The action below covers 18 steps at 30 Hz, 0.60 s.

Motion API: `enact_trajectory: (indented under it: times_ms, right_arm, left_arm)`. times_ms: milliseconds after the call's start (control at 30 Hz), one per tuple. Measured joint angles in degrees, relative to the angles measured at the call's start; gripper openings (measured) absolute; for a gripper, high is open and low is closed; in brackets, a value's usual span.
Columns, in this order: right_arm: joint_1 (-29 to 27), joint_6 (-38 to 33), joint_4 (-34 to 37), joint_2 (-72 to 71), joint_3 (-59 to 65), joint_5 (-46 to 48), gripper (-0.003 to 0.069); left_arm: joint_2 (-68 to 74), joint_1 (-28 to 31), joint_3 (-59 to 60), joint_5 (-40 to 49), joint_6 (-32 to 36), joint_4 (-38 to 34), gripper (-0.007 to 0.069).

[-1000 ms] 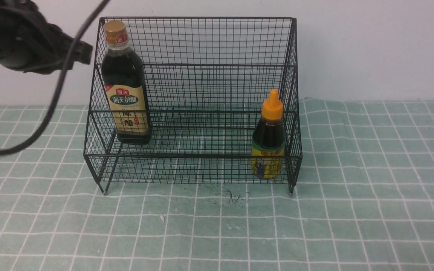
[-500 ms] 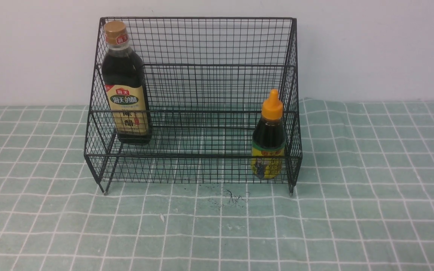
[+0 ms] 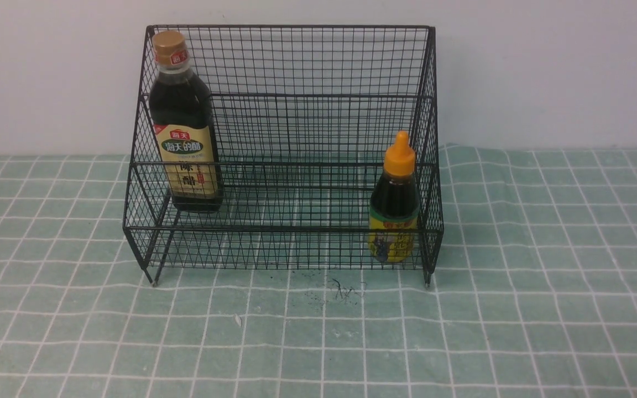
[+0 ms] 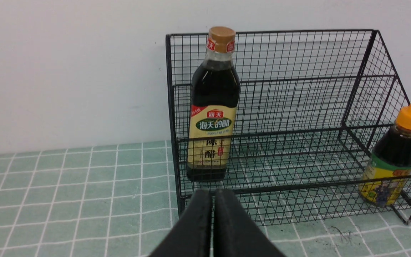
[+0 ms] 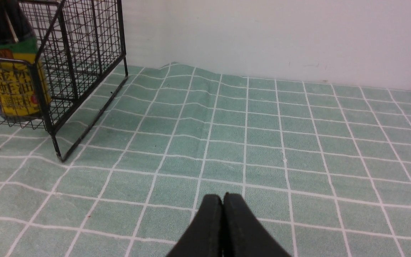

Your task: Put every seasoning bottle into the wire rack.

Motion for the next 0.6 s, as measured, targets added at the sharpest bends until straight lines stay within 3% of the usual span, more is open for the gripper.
enact_trajectory:
  times_ms: [200, 433, 600]
  right_arm:
    - [0.0, 0.0, 0.0, 0.0, 0.0, 0.0, -0.0013]
    - [0.0, 0.0, 0.0, 0.0, 0.0, 0.0, -0.0013]
    - [0.0, 0.0, 0.0, 0.0, 0.0, 0.1, -0.0013]
  left_arm:
    - [-1.5, 0.2, 3.5, -0.4, 1.6, 0.8, -0.0006]
    - [-16.8, 5.2, 22.4, -7.2, 3.3, 1.2, -0.0006]
    - [-20.6, 5.7, 34.7, -9.8, 3.6, 1.4, -0.0006]
